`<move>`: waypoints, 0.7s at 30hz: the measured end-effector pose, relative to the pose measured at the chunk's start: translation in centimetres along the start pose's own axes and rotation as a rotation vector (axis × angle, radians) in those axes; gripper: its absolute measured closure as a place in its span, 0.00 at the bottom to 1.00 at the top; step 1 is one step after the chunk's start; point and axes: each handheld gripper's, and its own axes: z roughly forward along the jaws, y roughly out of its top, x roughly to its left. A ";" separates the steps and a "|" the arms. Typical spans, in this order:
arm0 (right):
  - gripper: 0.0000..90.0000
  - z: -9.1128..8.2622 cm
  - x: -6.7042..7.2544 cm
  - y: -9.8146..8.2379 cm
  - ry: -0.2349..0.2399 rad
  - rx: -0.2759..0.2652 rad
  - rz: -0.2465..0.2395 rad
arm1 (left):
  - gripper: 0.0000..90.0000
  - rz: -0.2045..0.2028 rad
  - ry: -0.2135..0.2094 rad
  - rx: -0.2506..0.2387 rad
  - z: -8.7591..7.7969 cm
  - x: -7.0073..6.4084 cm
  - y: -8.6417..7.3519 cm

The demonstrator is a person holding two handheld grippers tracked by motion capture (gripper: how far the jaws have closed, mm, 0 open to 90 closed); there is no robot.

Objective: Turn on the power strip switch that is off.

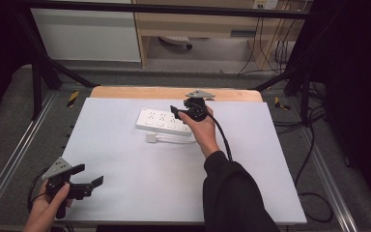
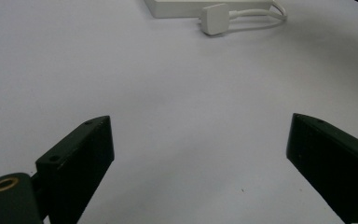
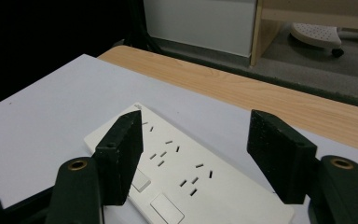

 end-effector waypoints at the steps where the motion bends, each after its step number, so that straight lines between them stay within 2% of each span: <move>1: 0.41 0.1 0.0 0.0 0.003 0.001 0.004 | 0.08 -0.001 0.000 0.000 0.0 0.0 0.0; 10: 0.39 0.9 0.5 -0.4 0.016 0.018 0.012 | 0.08 0.001 -0.001 0.000 0.0 0.0 0.0; 21: 0.25 2.1 1.1 -0.8 0.022 0.060 0.032 | 0.08 0.004 -0.003 0.002 0.0 0.0 0.0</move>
